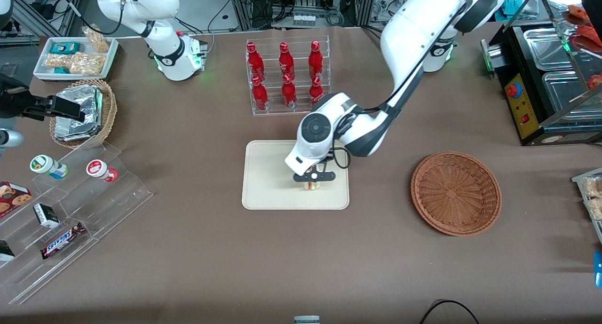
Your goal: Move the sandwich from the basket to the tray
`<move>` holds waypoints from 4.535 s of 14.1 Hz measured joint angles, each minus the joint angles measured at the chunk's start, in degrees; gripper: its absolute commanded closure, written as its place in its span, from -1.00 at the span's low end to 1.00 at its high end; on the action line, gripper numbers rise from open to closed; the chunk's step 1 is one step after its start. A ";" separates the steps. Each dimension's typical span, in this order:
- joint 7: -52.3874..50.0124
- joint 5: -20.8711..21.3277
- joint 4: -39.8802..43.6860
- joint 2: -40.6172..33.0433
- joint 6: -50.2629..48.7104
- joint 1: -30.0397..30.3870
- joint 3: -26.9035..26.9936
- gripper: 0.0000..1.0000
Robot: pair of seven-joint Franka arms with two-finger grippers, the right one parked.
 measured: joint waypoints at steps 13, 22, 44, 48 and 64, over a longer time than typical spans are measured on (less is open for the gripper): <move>-0.17 0.45 4.73 0.96 -1.10 -0.78 1.49 -1.00; 14.99 -0.99 6.06 -20.75 -32.45 14.74 6.10 -1.00; 30.53 -3.31 6.27 -33.48 -51.95 34.33 5.70 -1.00; 30.53 -3.34 3.42 -36.73 -50.69 34.14 5.33 -1.00; 35.19 -8.83 -5.58 -43.96 -43.43 39.32 4.35 -1.00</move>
